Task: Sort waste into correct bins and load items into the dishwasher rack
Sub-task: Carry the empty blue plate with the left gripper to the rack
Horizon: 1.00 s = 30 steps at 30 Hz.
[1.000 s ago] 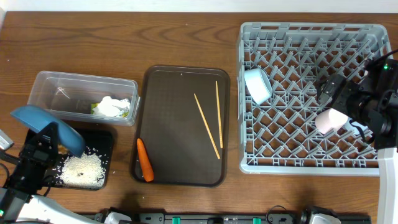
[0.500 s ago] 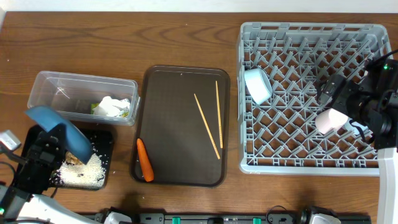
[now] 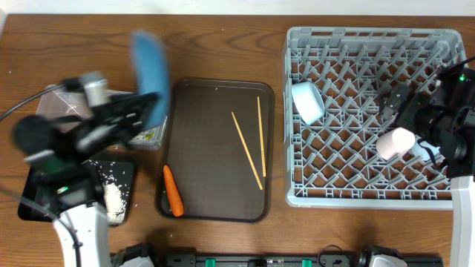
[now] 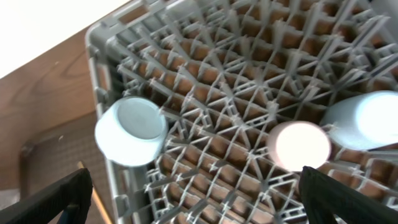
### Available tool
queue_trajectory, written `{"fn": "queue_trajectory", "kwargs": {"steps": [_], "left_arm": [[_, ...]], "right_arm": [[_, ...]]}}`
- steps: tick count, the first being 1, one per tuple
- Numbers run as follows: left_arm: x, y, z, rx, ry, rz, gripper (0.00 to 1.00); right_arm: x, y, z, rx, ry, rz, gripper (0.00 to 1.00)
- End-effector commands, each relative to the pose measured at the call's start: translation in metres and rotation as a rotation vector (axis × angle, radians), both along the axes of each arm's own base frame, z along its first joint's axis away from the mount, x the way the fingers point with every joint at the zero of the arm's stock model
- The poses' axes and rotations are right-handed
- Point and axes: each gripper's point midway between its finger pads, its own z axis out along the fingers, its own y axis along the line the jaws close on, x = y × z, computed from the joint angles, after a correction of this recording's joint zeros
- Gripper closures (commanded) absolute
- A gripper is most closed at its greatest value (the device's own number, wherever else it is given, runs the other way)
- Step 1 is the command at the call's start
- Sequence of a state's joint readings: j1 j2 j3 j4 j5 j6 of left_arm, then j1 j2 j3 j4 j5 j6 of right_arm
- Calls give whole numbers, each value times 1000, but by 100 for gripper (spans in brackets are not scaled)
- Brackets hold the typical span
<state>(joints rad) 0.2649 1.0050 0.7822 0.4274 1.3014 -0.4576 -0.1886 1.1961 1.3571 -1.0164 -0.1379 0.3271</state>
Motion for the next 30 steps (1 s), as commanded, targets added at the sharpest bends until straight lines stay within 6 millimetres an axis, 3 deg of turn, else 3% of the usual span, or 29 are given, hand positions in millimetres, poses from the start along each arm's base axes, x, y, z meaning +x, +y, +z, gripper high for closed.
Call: {"fn": "queue_trajectory", "kwargs": {"steps": [1,5,8,12,17,23,27,30], "left_arm": [[14,-48,18,-110,37,-16,94],[18,-117,13,-148,10,-121,94],[13,-169,12,-195,-74,-218,94],[18,-210,11,-300,-88,-234,94],[36,-250,2,-397,28,-248,94],[35,-297,6,-426,39,-343,94],[40,-313,8,-453,46,-322,94],[53,-317,-2,-501,111,-236,94]], "right_arm": [[-2,-30,2,-67,0,-135,1],[-4,-44,3,-60,-5,-193,1],[-11,-65,3,-47,-5,-280,1],[-24,-93,1,-8,5,-412,1],[-36,-107,-3,9,28,-467,1],[-37,-109,-4,9,30,-474,1],[-37,-110,-4,9,28,-481,1],[-37,-110,-3,32,22,-507,1]]}}
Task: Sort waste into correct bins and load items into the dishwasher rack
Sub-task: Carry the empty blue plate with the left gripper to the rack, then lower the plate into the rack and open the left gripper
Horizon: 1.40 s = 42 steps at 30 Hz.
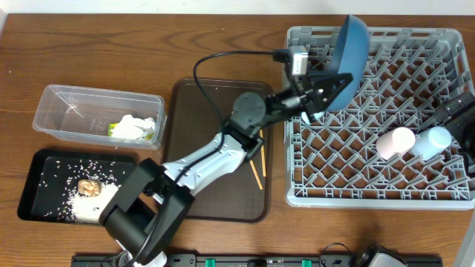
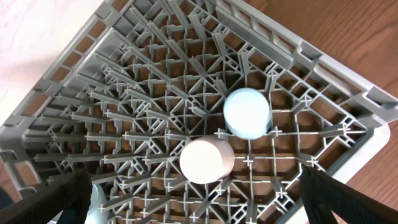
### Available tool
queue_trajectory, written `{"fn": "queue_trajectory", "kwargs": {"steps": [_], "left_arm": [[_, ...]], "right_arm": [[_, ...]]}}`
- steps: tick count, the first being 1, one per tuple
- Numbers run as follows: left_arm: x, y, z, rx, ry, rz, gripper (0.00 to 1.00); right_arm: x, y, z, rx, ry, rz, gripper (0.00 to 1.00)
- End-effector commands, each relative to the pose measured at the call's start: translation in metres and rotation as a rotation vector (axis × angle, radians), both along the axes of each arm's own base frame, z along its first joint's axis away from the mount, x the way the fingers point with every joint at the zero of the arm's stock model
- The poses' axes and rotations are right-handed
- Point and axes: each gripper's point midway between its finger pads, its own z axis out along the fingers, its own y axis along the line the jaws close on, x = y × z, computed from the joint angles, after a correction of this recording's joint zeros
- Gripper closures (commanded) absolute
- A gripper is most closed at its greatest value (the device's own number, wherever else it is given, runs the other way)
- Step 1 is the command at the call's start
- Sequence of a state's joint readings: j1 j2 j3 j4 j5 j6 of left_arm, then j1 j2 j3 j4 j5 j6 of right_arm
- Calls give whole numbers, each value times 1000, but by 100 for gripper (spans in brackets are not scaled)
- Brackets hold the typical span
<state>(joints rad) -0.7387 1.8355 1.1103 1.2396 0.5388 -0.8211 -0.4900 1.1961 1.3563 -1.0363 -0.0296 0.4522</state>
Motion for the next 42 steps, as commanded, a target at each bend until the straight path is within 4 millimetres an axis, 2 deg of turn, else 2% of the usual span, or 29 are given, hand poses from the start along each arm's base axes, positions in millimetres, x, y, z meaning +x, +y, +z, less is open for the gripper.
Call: {"fn": "queue_trajectory", "kwargs": {"steps": [1,10,14,18,26,33,42], "left_arm": [[20,-1,4,-85,94,104,94],[34,-13,-34,-111,279,103,94],[41,-14,-47,-109,303,124,94],[40,-15,-46,-124,290,121,94],[25,-27,-36,-143,274,84,94],[28,-33,-53,-119,311,109,94],[21,-47,-62,-85,342,106,94]], "right_arm": [[-1,-3,1,21,-14,-41,1],[-1,-3,1,21,-12,-41,1],[-2,-2,0,24,-5,-41,1],[-4,-1,-2,29,4,-41,1],[-4,-1,-2,29,5,-41,1],[-6,0,-4,34,15,-41,1],[-7,0,-4,36,18,-41,1]]}}
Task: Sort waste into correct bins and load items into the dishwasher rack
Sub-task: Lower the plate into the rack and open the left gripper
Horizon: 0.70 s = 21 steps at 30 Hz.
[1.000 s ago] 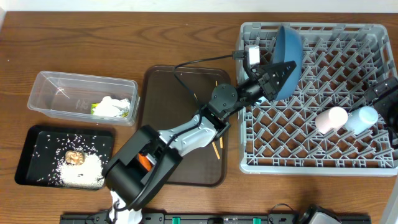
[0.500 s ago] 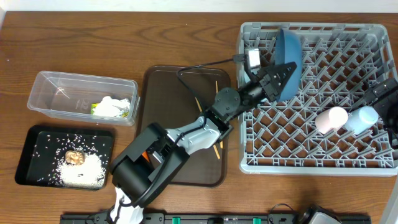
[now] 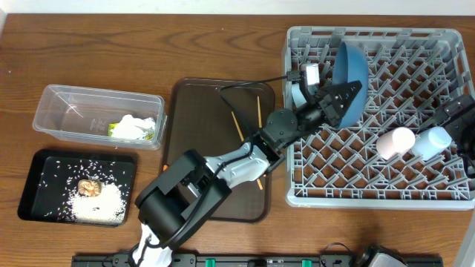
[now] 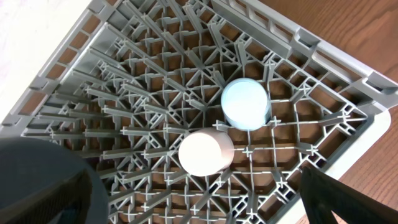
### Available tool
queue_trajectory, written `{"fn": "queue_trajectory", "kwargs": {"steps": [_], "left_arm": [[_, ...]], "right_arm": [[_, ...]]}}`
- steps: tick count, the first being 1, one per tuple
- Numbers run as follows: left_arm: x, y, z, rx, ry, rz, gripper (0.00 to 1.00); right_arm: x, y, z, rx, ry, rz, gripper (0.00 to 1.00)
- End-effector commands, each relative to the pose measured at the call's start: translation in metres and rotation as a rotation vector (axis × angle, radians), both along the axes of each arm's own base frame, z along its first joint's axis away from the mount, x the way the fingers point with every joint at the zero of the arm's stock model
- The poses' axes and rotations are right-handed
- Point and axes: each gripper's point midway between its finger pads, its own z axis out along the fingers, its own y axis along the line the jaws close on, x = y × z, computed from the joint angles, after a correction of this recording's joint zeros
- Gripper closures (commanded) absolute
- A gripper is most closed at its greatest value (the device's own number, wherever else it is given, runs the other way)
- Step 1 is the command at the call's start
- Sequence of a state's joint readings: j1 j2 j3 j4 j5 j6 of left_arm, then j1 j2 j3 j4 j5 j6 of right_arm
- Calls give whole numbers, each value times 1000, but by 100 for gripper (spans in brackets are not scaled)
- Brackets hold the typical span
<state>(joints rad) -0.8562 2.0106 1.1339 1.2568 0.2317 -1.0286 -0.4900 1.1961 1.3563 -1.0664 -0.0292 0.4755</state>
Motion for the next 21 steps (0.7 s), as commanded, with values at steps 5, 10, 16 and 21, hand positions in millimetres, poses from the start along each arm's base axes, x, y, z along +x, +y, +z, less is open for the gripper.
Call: {"fn": "queue_trajectory", "kwargs": {"steps": [5,10,16,21], "left_arm": [[-2,-11,14,-28,-6,12,94],[-5,-14,20,-36,-16,-2,94],[0,-19,-2,36,42,-1,94],[2,-20,-14,90,49,8,94]], "right_arm": [[-2,-2,0,10,1,-23,1],[-2,-2,0,10,2,-23,1],[-2,-2,0,10,2,-23,1],[-2,-2,0,10,3,-22,1]]}}
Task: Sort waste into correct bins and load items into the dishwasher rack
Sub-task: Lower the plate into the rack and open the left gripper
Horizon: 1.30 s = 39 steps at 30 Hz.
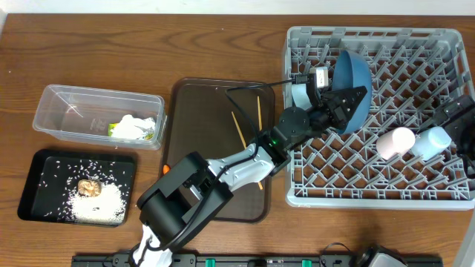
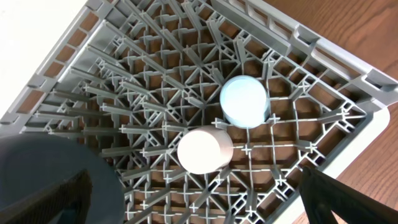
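Observation:
My left arm reaches across the brown tray (image 1: 208,148) to the grey dishwasher rack (image 1: 371,199). Its gripper (image 1: 343,100) is shut on a dark blue bowl (image 1: 352,70), held on edge among the rack's left tines. The bowl (image 2: 56,180) also fills the lower left of the right wrist view. A white cup (image 1: 303,96) lies in the rack beside it. A pink cup (image 1: 395,142) and a pale blue cup (image 1: 434,141) stand at the rack's right, seen again as pink cup (image 2: 205,150) and blue cup (image 2: 244,101). My right gripper (image 2: 196,208) hangs open above them, empty.
Two chopsticks (image 1: 245,141) lie on the tray, and a carrot (image 1: 165,169) shows only as a sliver under my left arm. A clear bin (image 1: 74,100) with paper waste and a black tray (image 1: 44,167) with rice sit at the far left.
The blue bowl has shifted a little right and lower among the tines, and it covers more of the right wrist view. The right gripper has stayed put.
First my left gripper held the blue bowl over the bins at the left while the right gripper hung over the cups. Then the bowl was above the rack's back left and the right gripper was at the rack's right edge. Later the bowl was down among the tines.

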### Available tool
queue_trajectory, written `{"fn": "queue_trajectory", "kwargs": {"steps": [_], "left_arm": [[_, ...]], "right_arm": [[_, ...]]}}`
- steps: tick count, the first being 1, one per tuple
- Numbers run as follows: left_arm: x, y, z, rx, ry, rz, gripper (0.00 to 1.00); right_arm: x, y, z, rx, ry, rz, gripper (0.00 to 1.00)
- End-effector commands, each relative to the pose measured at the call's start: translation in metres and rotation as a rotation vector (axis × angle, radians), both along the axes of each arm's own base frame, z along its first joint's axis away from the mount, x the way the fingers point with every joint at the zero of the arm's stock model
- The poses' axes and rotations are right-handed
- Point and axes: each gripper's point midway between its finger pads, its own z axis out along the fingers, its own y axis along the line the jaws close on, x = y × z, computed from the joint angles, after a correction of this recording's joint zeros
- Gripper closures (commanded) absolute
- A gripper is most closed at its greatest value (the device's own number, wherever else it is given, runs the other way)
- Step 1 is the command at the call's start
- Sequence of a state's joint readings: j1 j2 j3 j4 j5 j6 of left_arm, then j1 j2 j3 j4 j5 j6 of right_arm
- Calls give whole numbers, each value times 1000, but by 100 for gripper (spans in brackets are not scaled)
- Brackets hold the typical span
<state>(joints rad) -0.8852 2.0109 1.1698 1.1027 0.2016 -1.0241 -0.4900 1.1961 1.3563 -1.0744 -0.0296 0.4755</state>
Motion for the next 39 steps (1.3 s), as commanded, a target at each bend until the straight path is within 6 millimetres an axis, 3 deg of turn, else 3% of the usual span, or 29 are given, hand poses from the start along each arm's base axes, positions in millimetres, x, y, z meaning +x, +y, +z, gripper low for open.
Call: {"fn": "queue_trajectory", "kwargs": {"steps": [1,4,10,13,18,24,29,39], "left_arm": [[3,-4,7,5,-35,6,94],[4,-3,7,9,-42,10,90],[7,-1,6,10,-41,17,61],[9,0,5,14,-38,20,53],[15,3,-11,75,-14,32,48],[38,21,-32,176,2,50,48],[57,46,-36,233,8,49,47],[87,111,-49,510,-10,144,47]], "right_arm": [[-1,-3,1,6,-3,-23,1],[-2,-2,1,6,-2,-22,1],[-2,-2,0,7,3,-20,1],[-4,-2,-1,6,12,-24,1],[-6,-3,-2,2,23,-26,1],[-7,-3,-3,3,25,-25,1],[-6,-3,-3,2,24,-26,1],[-6,-3,-3,2,26,-23,1]]}}
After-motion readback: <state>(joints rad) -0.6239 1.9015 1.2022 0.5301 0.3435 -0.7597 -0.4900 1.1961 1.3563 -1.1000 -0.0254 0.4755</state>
